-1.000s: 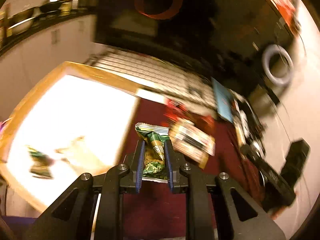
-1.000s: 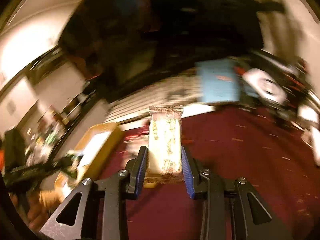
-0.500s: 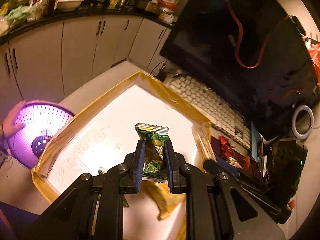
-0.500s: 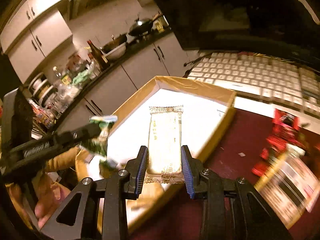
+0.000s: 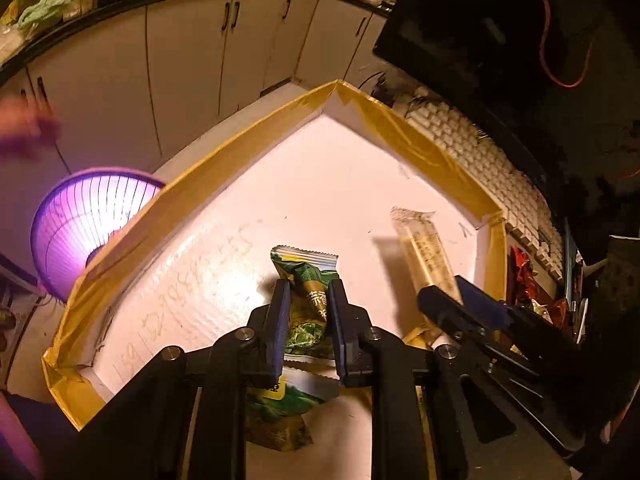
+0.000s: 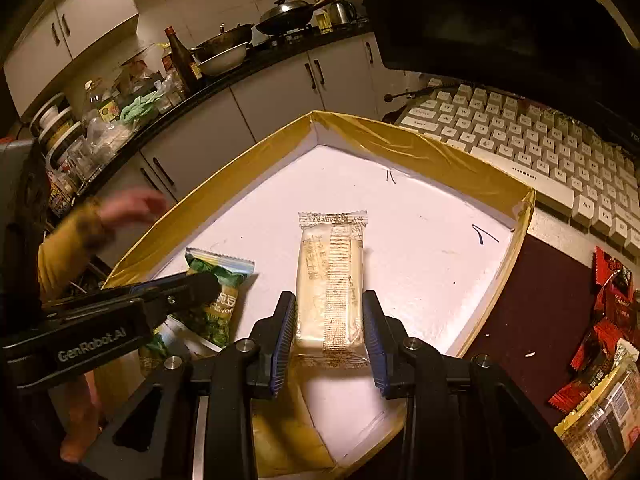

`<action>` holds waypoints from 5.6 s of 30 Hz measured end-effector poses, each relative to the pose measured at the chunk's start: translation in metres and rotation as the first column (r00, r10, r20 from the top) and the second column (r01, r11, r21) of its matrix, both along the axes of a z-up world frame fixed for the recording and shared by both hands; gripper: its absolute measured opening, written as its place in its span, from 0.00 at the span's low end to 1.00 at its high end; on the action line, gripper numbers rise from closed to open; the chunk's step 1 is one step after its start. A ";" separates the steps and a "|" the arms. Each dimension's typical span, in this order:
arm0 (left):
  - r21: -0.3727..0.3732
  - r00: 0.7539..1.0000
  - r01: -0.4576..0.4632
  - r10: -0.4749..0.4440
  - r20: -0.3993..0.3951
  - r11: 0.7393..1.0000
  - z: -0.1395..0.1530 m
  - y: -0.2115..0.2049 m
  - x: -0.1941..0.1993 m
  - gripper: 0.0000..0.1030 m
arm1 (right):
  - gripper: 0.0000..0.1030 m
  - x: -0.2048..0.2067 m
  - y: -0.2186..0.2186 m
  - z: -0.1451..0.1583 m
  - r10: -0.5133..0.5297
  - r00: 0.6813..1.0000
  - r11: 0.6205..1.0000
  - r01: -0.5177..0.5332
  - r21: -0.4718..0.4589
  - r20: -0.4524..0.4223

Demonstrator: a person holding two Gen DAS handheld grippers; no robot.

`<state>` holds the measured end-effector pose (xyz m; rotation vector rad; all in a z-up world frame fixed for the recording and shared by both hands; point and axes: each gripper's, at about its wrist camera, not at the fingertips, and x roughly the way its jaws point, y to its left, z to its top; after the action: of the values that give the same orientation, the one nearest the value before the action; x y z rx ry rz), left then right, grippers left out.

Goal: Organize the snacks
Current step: 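Carry both packets over the white tray and open both grippers, then grasp the large cracker pack with red label using the right gripper, then grasp a red candy with the left gripper while the right carries the cracker pack to the tray, then grasp a white-red packet with the right gripper while the left grasps a white-green candy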

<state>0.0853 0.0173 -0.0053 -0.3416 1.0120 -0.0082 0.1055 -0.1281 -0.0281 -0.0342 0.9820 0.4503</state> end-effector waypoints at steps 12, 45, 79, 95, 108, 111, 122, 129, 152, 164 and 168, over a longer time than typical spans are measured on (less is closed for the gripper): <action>-0.011 0.987 0.011 -0.009 0.159 1.000 0.041 -0.017 -0.049 0.73 | 0.68 -0.061 -0.069 0.052 -0.068 0.994 0.979 0.049 0.200 0.089; -0.063 0.947 0.313 -0.306 0.098 0.948 0.018 -0.150 -0.092 0.73 | 0.81 -0.087 -0.176 0.015 -0.118 0.993 0.992 0.118 -0.034 0.005; 0.277 0.883 0.446 -0.468 0.018 0.851 -0.021 -0.265 0.011 0.28 | 0.69 -0.144 -0.265 0.017 -0.532 0.841 0.845 0.520 0.121 0.101; 0.013 0.906 0.403 -0.400 0.136 0.915 -0.002 -0.180 -0.079 0.18 | 0.69 -0.148 -0.265 0.021 -0.508 0.849 0.861 0.494 0.121 0.145; -0.066 0.967 0.178 -0.162 0.199 0.982 0.021 -0.048 -0.076 0.18 | 0.69 -0.096 -0.160 0.053 -0.201 0.979 0.944 0.181 0.276 0.044; -0.080 0.976 0.154 -0.139 0.169 0.985 0.011 -0.031 -0.051 0.18 | 0.69 -0.062 -0.111 0.059 -0.125 0.991 0.972 0.113 0.206 0.043; -0.086 0.991 0.124 -0.127 -0.038 0.989 -0.035 -0.020 0.018 0.18 | 0.69 0.063 -0.012 0.034 -0.064 0.998 0.998 0.064 -0.006 -0.019; -0.027 0.991 0.121 -0.122 -0.052 0.992 -0.039 -0.017 0.027 0.19 | 0.69 0.075 0.004 -0.002 -0.081 0.995 0.989 0.073 -0.128 -0.062; -0.077 0.946 0.263 -0.241 0.218 0.962 0.025 -0.116 -0.097 0.69 | 0.75 -0.129 -0.193 0.042 -0.199 0.980 0.957 0.188 0.219 0.029; -0.026 0.924 0.335 -0.323 0.203 0.942 0.017 -0.169 -0.117 0.69 | 0.67 -0.048 -0.226 0.017 -0.140 0.989 0.990 0.140 -0.014 -0.048; -0.034 0.932 0.315 -0.303 0.197 0.948 0.014 -0.165 -0.118 0.69 | 0.57 -0.056 -0.220 0.004 -0.111 0.992 0.993 0.108 -0.046 -0.059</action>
<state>-0.0331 -0.1477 0.0086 -0.2323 0.8688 -0.3545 0.0496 -0.3484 -0.0245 -0.0050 1.0484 0.3313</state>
